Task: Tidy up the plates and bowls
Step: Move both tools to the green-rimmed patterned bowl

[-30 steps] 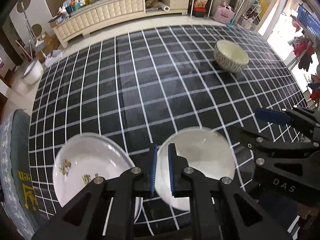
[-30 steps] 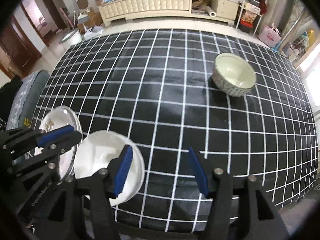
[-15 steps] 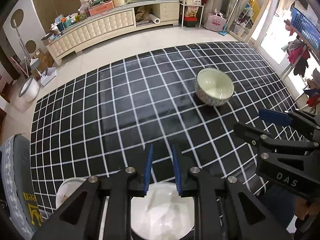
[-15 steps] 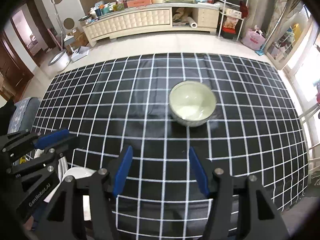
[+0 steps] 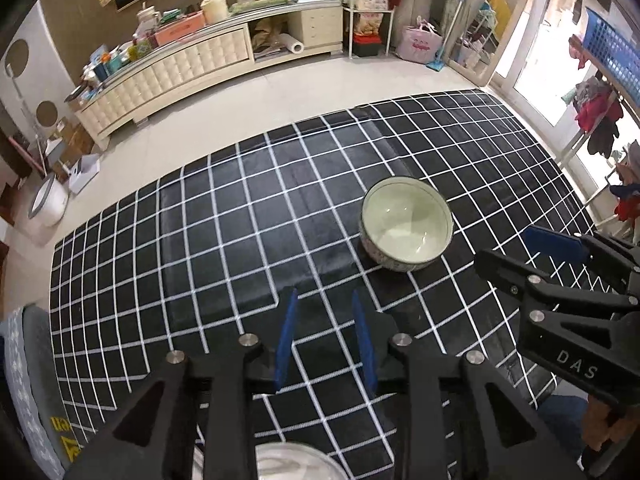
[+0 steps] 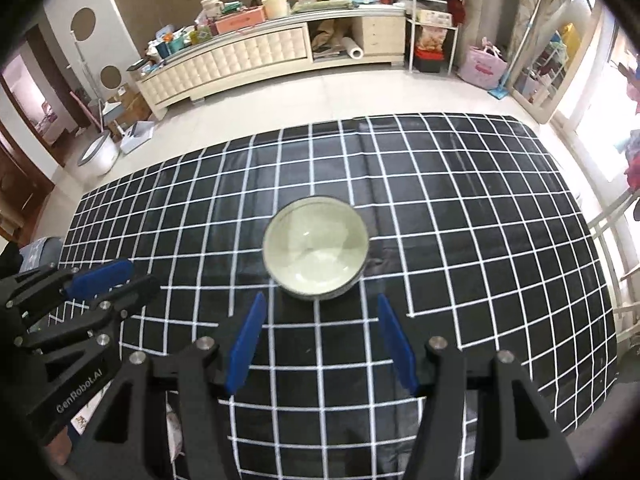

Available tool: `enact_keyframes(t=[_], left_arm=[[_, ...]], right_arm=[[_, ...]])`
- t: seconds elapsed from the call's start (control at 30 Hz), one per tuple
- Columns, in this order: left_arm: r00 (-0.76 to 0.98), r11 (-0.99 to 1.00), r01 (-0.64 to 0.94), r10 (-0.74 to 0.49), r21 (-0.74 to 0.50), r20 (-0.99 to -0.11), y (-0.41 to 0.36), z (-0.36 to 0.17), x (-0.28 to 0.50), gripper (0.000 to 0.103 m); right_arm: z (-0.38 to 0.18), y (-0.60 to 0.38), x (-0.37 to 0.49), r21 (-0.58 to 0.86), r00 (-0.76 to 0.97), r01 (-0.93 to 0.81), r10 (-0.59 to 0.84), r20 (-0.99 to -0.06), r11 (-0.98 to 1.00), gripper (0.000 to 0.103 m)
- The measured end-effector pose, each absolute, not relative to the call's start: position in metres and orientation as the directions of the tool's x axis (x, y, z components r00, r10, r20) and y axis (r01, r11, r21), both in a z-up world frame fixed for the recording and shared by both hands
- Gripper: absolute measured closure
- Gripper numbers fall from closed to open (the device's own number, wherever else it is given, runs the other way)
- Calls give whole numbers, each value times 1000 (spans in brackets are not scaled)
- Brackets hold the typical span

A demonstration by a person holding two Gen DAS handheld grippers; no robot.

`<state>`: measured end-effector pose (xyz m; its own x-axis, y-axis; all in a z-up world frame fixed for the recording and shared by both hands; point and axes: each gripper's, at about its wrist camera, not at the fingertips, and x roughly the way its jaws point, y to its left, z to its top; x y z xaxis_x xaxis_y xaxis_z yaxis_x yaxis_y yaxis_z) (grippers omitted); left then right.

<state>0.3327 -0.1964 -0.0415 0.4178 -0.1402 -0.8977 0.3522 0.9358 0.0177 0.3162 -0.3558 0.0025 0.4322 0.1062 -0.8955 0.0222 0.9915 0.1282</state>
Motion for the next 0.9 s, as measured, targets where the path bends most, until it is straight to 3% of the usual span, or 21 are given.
enact_keyframes(t=[0.27, 0.6, 0.9], left_arm=[[363, 939, 340, -177, -47, -915, -214, -65, 371, 71], [339, 926, 375, -171, -34, -925, -228, -94, 402, 71], [320, 908, 420, -157, -9, -934, -245, -123, 416, 71]], right_arm=[[-20, -376, 334, 145, 406, 84, 99, -908, 986, 40], [-51, -387, 356, 149, 402, 156, 75, -912, 976, 40], [-70, -388, 365, 145, 376, 122, 89, -922, 982, 40]])
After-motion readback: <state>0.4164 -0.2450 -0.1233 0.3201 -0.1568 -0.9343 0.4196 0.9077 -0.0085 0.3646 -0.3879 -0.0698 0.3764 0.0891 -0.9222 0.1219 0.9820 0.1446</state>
